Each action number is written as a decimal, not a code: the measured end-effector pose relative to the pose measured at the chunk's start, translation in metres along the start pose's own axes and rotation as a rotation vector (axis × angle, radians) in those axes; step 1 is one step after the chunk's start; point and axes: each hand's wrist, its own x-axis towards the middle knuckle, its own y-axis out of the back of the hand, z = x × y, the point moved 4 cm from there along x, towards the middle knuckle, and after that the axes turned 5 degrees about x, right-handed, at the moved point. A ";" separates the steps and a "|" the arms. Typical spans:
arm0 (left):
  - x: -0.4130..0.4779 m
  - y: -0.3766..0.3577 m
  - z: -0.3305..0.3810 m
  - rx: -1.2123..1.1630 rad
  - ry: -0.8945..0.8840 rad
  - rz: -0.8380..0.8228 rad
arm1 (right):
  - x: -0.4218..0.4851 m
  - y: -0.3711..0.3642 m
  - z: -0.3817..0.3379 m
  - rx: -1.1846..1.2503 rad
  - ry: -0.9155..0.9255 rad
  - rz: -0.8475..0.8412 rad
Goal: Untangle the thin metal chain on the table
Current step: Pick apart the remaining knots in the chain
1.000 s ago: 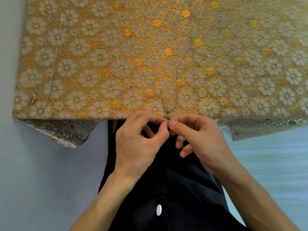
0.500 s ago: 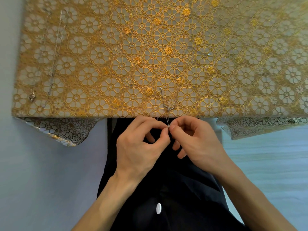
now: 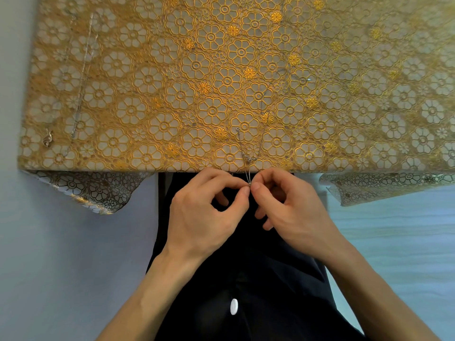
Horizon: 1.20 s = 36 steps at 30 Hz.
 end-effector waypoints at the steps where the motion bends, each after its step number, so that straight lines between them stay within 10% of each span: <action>1: 0.000 0.000 0.000 0.001 0.000 -0.004 | 0.000 0.001 -0.001 -0.024 0.014 0.001; 15: 0.005 0.000 0.000 -0.100 0.109 -0.092 | -0.001 0.001 -0.003 -0.257 0.245 0.026; 26: 0.005 -0.002 -0.003 -0.205 0.266 -0.086 | -0.001 0.005 0.002 -0.079 0.096 0.063; 36: 0.007 0.003 0.004 -0.031 0.053 -0.083 | -0.001 0.007 -0.001 -0.168 0.174 0.025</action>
